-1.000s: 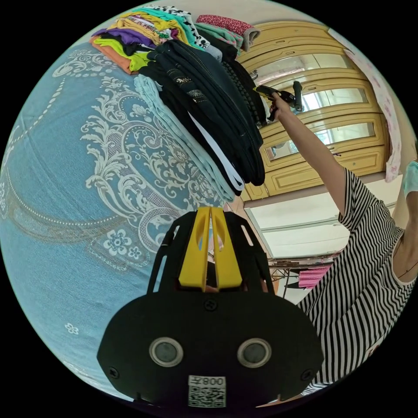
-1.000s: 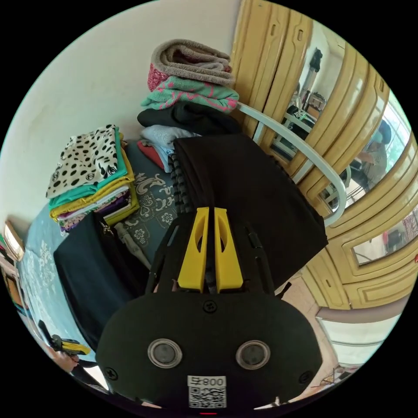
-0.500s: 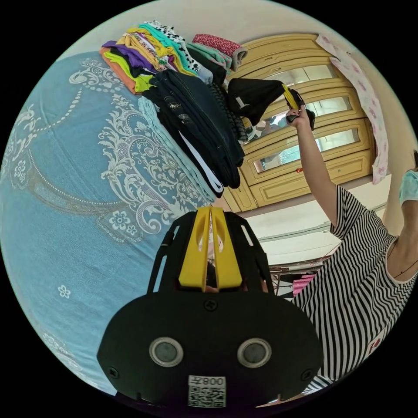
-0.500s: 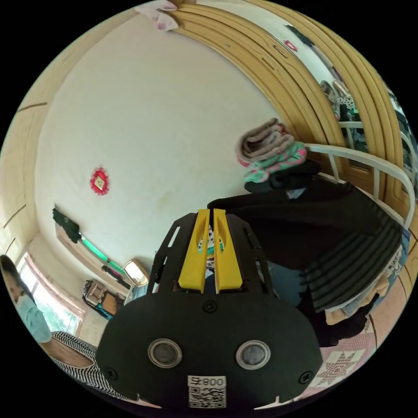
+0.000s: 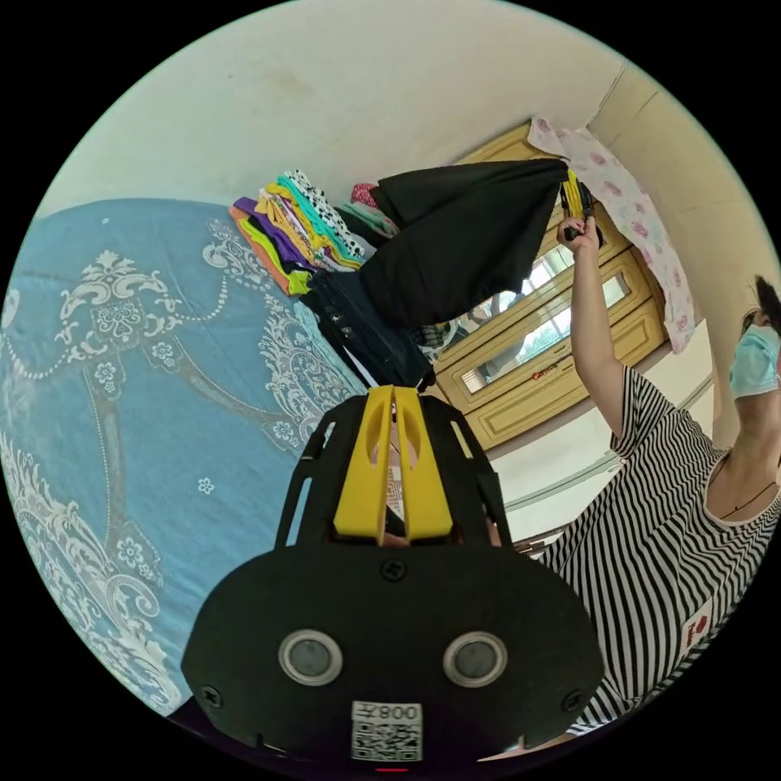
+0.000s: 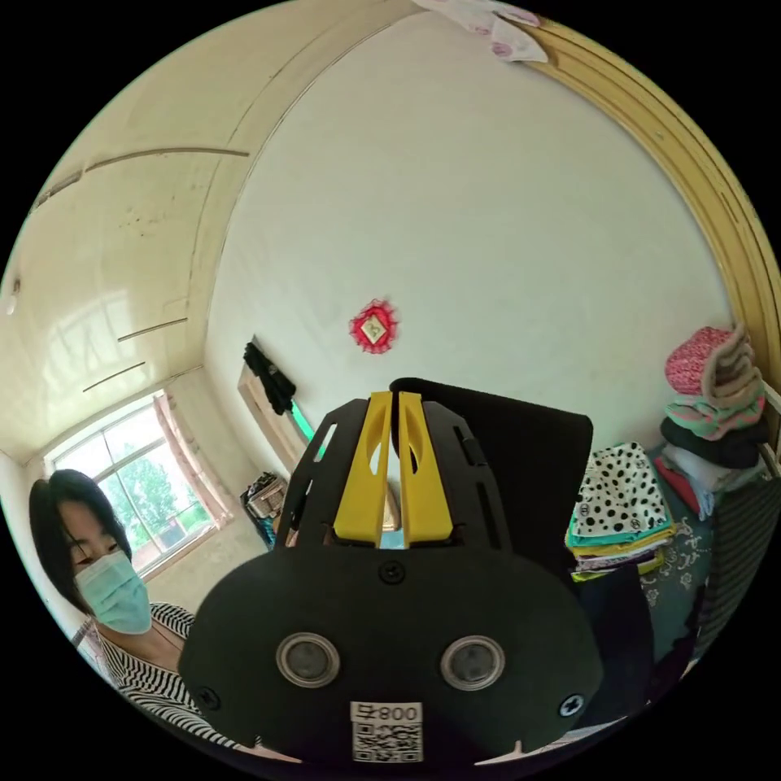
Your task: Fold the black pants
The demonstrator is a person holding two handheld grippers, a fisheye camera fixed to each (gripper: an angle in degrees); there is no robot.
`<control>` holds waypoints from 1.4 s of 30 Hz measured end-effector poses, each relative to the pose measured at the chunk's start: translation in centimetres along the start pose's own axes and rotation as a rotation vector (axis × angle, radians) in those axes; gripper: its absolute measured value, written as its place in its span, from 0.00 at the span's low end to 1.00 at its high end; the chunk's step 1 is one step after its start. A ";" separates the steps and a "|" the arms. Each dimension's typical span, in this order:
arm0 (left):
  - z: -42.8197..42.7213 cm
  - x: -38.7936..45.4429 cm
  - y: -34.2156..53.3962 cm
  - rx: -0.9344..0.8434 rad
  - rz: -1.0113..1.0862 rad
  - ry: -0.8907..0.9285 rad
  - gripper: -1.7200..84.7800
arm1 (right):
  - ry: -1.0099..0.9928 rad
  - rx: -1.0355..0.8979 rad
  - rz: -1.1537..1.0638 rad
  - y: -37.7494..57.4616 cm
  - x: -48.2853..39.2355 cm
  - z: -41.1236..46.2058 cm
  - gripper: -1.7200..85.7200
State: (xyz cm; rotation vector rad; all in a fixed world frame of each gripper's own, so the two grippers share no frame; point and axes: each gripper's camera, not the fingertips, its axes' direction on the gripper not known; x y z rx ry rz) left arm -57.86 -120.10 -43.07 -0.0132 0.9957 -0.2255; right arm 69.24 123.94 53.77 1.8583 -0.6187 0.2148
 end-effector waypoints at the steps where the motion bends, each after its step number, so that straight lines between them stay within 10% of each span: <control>1: -2.0 -0.4 1.8 0.038 0.007 -0.003 0.06 | -0.039 -0.019 -0.015 0.0 -2.2 1.7 0.04; 17: -27.3 -4.5 34.5 0.470 -0.007 -0.448 0.20 | -0.485 -0.355 -0.021 12.4 -25.0 28.3 0.03; 34: -27.4 -18.9 52.7 0.505 -0.284 -0.325 0.18 | -0.451 -0.601 0.034 22.9 -36.6 50.1 0.03; 42: -25.0 -18.9 55.2 0.481 -0.091 -0.326 0.19 | -0.457 -0.620 0.078 26.2 -38.7 56.4 0.03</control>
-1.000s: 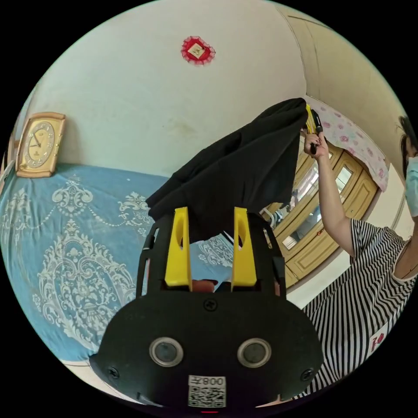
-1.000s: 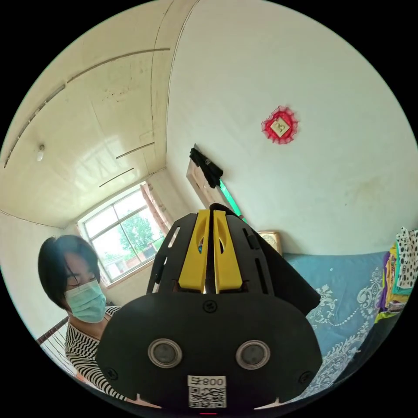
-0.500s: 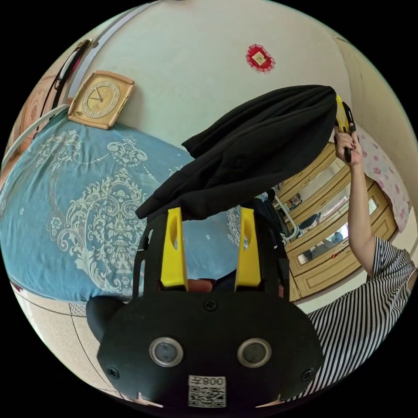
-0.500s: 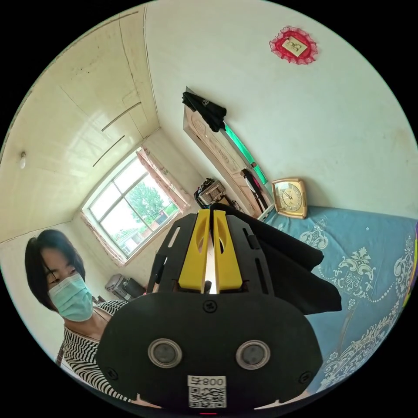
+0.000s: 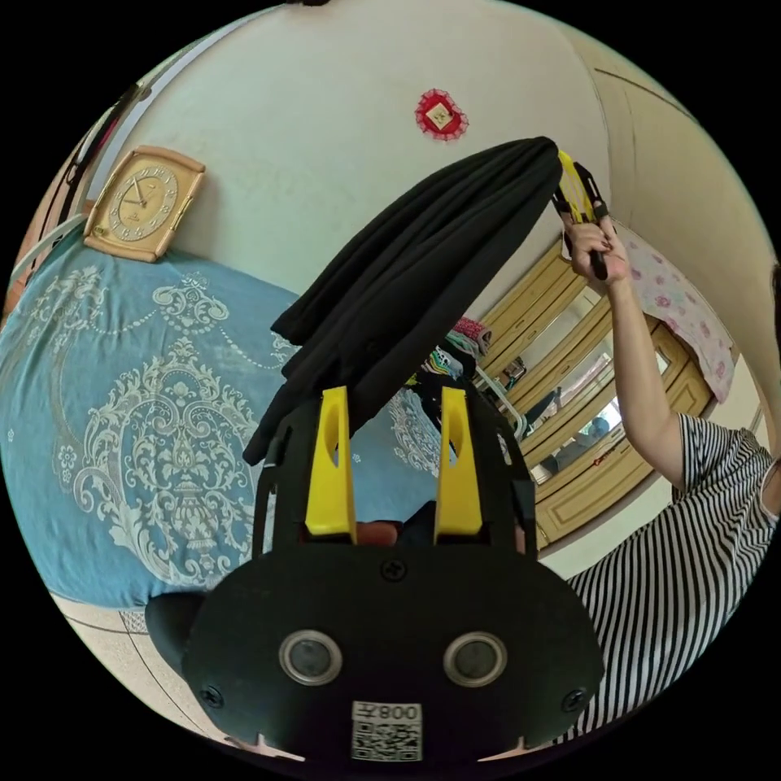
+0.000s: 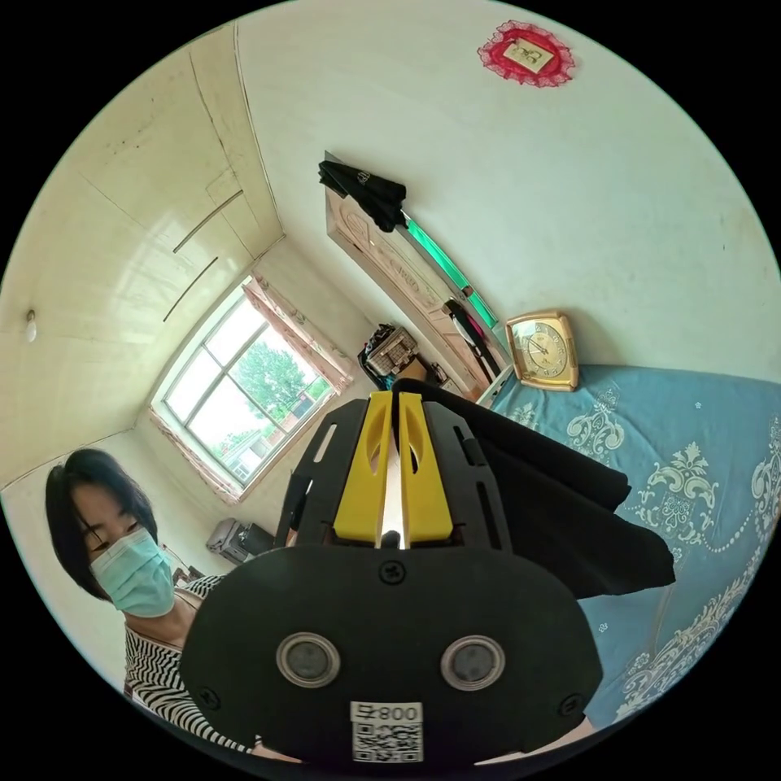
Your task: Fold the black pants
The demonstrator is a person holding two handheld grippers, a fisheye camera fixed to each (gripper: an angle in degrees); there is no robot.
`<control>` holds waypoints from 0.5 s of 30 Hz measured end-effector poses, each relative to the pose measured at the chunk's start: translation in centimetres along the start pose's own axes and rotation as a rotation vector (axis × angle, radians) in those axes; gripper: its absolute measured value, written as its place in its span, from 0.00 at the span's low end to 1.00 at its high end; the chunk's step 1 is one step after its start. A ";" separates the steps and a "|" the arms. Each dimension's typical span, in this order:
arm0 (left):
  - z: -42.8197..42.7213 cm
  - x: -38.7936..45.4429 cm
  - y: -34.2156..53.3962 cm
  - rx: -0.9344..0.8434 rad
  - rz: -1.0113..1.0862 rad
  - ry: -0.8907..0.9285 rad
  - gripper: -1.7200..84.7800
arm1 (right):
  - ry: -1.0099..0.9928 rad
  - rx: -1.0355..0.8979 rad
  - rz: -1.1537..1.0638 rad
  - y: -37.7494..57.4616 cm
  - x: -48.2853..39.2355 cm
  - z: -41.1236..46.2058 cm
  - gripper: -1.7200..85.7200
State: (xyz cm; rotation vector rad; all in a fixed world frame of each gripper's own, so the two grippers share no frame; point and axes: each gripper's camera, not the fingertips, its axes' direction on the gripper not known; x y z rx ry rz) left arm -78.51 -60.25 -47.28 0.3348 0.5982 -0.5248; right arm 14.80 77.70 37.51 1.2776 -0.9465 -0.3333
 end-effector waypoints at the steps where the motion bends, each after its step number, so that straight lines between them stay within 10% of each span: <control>1: 0.9 0.0 0.4 -0.028 0.013 -0.014 0.18 | -0.002 -0.002 0.005 -0.1 0.2 1.0 0.03; 15: -2.1 -3.0 -0.6 0.047 0.095 -0.316 0.04 | 0.031 0.161 -0.023 -0.1 2.1 4.6 0.03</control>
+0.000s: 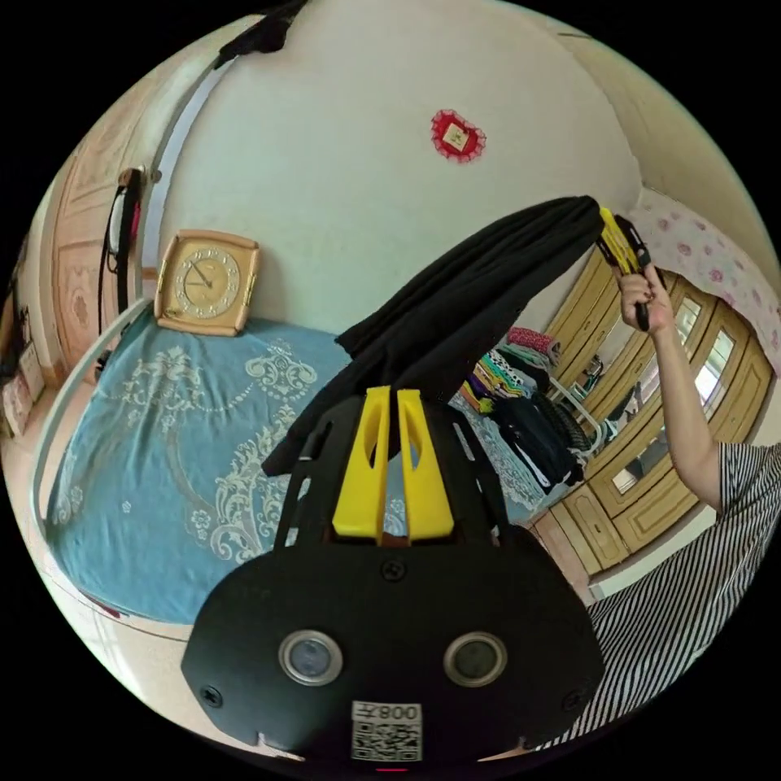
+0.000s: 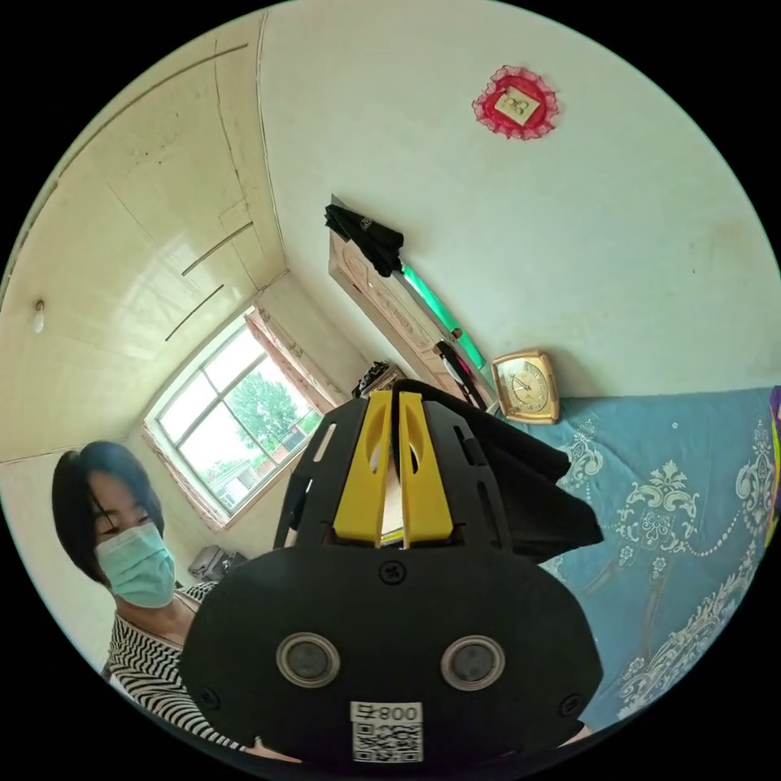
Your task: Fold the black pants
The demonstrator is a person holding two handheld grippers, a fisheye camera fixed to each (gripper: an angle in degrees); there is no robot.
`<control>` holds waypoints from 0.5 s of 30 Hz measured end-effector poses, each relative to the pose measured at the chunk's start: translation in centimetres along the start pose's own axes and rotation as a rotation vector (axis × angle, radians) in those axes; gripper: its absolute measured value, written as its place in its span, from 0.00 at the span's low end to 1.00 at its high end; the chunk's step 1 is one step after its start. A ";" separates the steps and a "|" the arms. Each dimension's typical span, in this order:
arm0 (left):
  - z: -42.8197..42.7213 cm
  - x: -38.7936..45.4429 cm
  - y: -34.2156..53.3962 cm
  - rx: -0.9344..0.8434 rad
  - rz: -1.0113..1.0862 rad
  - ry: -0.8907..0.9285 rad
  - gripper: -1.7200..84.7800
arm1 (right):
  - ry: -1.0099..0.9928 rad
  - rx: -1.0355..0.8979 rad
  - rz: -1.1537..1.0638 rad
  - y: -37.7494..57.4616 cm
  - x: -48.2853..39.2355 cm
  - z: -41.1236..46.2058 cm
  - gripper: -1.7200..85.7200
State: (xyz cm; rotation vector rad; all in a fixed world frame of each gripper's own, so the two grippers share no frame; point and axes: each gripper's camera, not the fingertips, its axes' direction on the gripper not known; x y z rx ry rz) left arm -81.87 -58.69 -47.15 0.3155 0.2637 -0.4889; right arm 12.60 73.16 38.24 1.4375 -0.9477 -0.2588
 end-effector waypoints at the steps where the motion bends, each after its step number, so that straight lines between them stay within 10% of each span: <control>1: -1.5 0.0 0.0 0.024 0.043 -0.026 0.04 | 0.020 0.020 0.012 1.5 1.0 -0.6 0.03; 10: 6.9 -1.4 11.7 -0.449 0.131 -0.190 0.04 | 0.388 -0.170 0.709 28.0 18.7 -0.4 0.02; 15: 12.7 -3.4 18.1 -0.594 -0.040 -0.112 0.04 | 0.452 -0.173 0.709 30.1 20.2 1.8 0.03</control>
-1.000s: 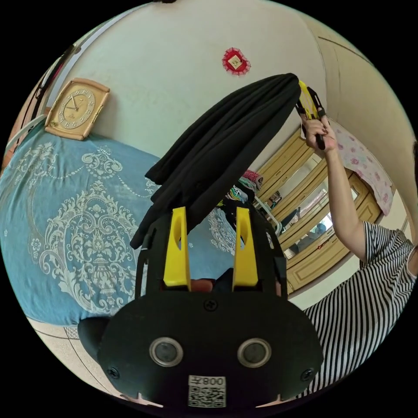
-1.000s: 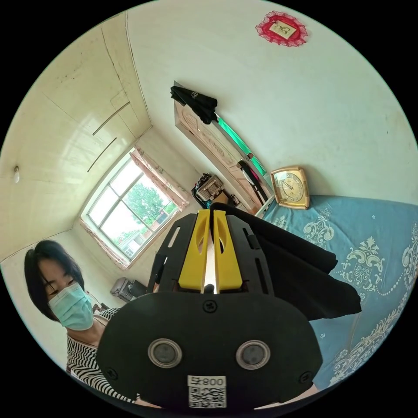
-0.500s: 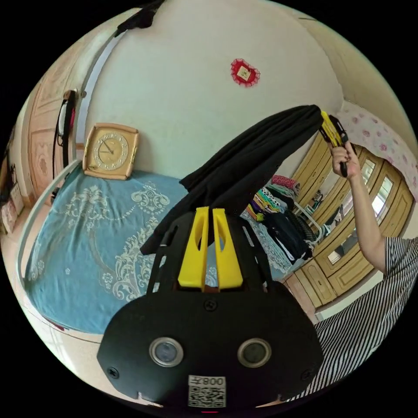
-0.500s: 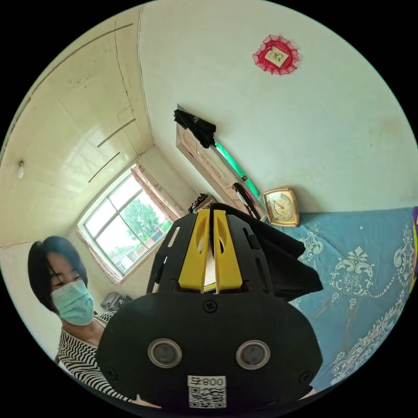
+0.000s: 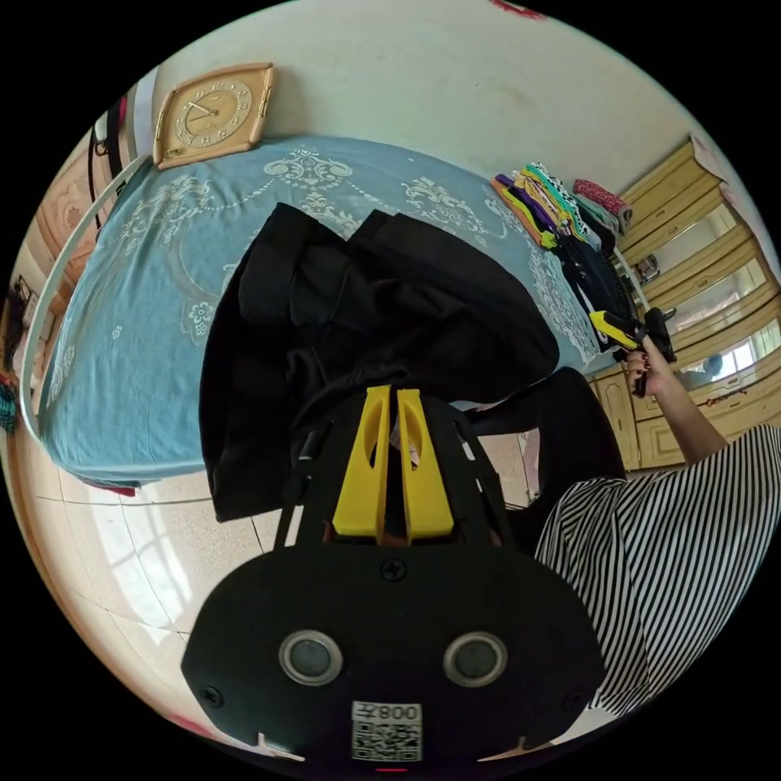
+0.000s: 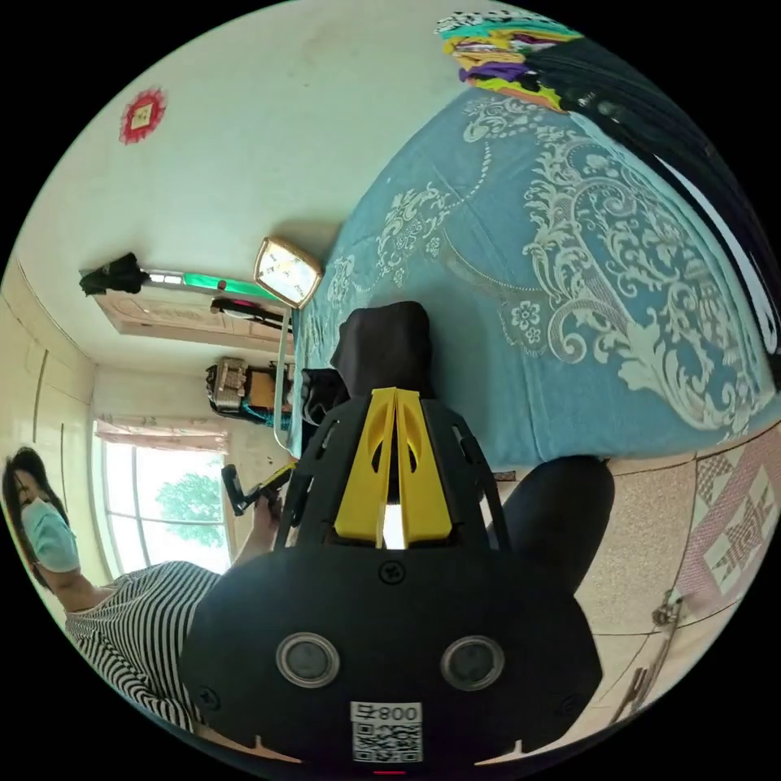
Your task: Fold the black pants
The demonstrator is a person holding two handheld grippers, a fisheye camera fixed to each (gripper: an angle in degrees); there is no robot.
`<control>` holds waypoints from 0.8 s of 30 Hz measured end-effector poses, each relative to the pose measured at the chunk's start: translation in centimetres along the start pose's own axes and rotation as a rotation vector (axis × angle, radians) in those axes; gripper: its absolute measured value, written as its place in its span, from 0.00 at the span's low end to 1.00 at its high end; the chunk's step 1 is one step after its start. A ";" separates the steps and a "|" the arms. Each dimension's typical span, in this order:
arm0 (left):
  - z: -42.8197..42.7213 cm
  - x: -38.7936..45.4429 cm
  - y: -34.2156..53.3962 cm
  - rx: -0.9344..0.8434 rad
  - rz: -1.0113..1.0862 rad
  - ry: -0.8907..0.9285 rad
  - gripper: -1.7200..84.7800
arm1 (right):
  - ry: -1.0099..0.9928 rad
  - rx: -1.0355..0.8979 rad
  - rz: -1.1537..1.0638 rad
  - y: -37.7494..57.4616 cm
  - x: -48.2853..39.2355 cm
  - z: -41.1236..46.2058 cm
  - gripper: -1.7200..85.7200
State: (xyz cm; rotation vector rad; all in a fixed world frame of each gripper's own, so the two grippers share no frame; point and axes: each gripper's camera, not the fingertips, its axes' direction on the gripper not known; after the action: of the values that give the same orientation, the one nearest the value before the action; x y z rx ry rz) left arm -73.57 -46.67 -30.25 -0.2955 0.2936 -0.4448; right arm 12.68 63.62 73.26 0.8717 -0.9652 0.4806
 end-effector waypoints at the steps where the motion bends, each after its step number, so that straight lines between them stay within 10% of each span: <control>1: 0.9 -0.1 0.3 0.004 -0.017 0.005 0.04 | 0.069 -0.017 -0.055 -1.1 -1.3 1.2 0.03; 14: 3.8 -3.9 0.8 0.268 -0.145 0.300 0.12 | 0.310 -0.324 -0.661 -5.0 -17.2 24.6 0.12; 24: 15.8 -12.1 -8.0 0.181 -0.318 0.120 0.16 | 0.581 -0.514 -0.823 -3.0 -19.1 38.5 0.14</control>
State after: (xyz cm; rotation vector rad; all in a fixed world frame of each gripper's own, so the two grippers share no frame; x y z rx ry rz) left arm -81.66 -44.65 -10.51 -0.1375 0.3217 -0.8000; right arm -14.38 30.79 66.31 0.5366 -0.1244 -0.2252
